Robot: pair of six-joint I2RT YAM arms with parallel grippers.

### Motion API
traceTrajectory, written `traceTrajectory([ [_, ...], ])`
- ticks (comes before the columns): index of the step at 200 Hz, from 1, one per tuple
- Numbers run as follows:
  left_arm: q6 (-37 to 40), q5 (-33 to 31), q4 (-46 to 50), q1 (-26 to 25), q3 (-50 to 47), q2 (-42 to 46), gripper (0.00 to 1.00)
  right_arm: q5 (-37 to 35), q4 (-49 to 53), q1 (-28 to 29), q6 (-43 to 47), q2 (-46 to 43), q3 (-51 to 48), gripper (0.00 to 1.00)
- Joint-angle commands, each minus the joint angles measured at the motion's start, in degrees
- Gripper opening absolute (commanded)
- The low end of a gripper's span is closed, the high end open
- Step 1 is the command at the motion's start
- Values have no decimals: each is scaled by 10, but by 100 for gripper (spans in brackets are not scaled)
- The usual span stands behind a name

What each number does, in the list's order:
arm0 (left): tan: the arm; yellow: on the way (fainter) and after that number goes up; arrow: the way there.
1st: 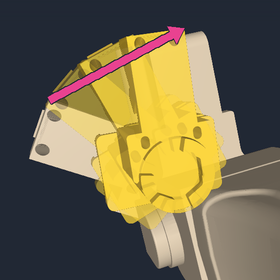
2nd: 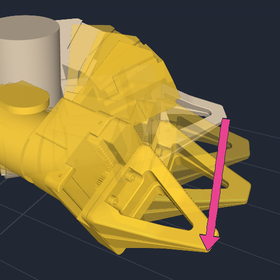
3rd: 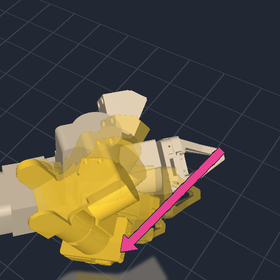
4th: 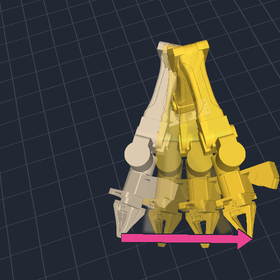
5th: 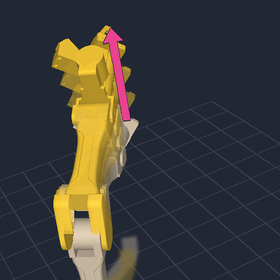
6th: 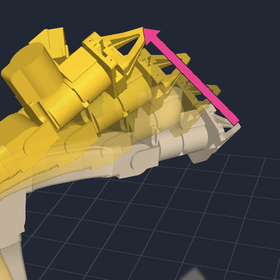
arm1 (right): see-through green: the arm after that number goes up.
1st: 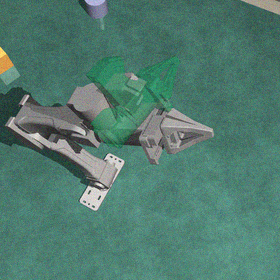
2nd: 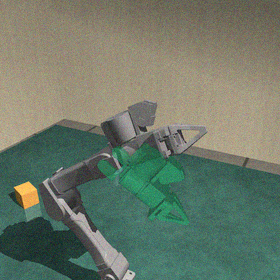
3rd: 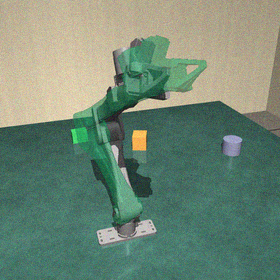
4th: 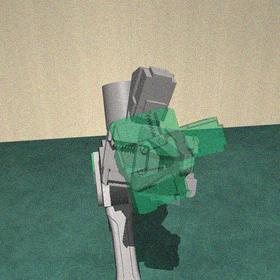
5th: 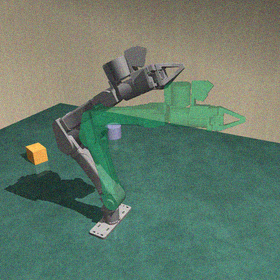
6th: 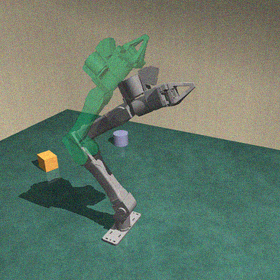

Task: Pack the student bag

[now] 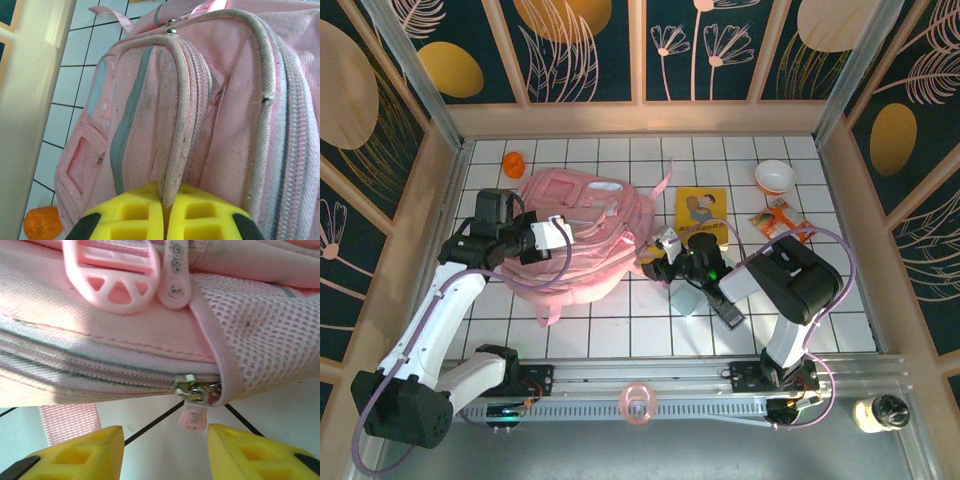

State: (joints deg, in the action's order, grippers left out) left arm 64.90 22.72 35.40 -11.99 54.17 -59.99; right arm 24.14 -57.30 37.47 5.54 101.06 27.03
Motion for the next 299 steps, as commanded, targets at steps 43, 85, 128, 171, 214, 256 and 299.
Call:
traceTrajectory([
  [43, 1, 46, -48, 4, 21, 22, 0, 29, -47, -14, -1, -5, 11, 26],
  [85, -1, 47, -55, 3, 18, 22, 0, 42, -45, -25, -6, -5, 13, 16],
  [128, -3, 57, -55, 3, 24, 22, 0, 23, -29, -34, -10, 18, 24, 48],
  [171, -5, 72, -50, 4, 34, 23, 0, 20, -28, -39, -5, 45, 45, 71],
  [214, -4, 75, -54, 4, 32, 21, 0, 52, -26, -40, 9, 42, 55, 54],
  [256, -5, 61, -66, 3, 24, 18, 0, 94, -28, -43, 2, 21, 41, 20],
  [299, -28, 6, -112, 3, -9, 17, 0, 103, -5, -44, -8, 5, 40, 4],
])
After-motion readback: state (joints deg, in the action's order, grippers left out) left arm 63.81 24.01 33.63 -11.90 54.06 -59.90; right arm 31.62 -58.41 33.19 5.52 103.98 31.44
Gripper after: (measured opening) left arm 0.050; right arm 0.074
